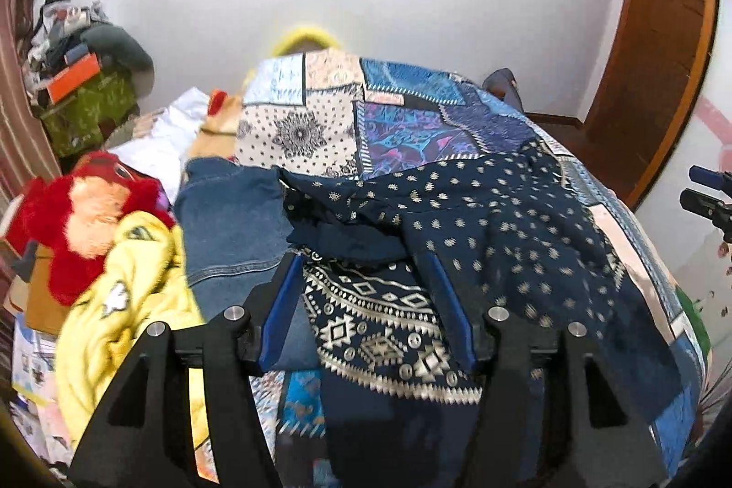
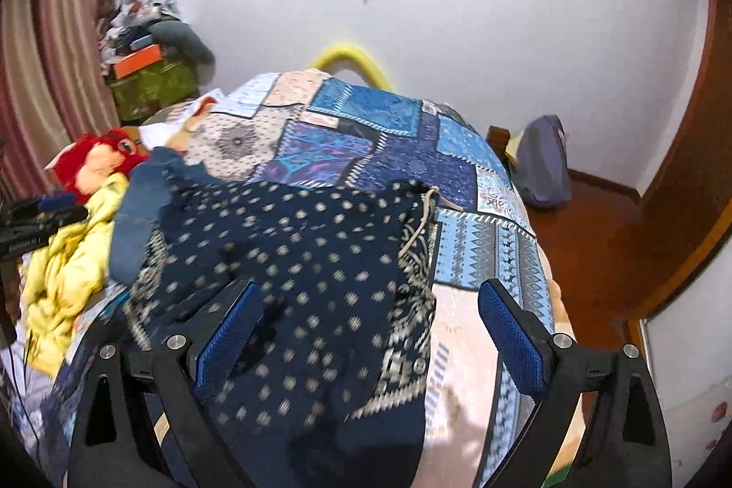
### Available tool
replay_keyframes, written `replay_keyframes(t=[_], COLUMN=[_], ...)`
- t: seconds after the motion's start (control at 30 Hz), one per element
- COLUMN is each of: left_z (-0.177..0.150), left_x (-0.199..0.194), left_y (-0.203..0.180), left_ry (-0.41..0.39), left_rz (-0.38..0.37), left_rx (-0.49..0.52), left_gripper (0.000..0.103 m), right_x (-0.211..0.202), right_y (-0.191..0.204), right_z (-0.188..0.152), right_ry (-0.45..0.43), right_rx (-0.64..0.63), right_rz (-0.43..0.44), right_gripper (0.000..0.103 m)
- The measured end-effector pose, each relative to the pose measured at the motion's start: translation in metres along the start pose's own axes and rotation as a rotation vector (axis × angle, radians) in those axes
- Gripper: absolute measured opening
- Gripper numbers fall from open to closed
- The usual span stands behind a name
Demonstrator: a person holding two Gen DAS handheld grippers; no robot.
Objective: Fold large clothes
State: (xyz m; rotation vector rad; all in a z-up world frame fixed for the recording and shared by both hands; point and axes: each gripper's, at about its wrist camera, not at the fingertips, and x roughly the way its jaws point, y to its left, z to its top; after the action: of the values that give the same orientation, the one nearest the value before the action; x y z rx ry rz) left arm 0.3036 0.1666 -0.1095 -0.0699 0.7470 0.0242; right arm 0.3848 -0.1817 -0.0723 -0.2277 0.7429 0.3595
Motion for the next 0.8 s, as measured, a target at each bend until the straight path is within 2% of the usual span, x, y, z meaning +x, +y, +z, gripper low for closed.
replay_keyframes(t=[0.23, 0.37, 0.57, 0.8], left_z=[-0.023, -0.044, -0.092, -0.160], left_x=[-0.047, -0.059, -0.051, -0.014], left_y=[-0.003, -0.001, -0.002, 0.005], left_ry=[0.001, 0.021, 0.124, 0.337], left_rz=[0.005, 0.013, -0.002, -0.142], left_rx=[0.036, 0.039, 0.029, -0.079], left_gripper=[0.064, 0.073, 0.074, 0.074], right_x=[-0.048, -0.056, -0.048, -0.023], right_y=[0.007, 0.003, -0.005, -0.013], right_z=[-0.038, -0.067, -0.118, -0.169], right_ry=[0.011, 0.060, 0.163, 0.288], right_rx=[0.002, 0.031, 0.063, 0.128], right_rz=[0.015, 0.039, 0.039, 0.086], right_gripper=[0.095, 0.095, 0.095, 0.095])
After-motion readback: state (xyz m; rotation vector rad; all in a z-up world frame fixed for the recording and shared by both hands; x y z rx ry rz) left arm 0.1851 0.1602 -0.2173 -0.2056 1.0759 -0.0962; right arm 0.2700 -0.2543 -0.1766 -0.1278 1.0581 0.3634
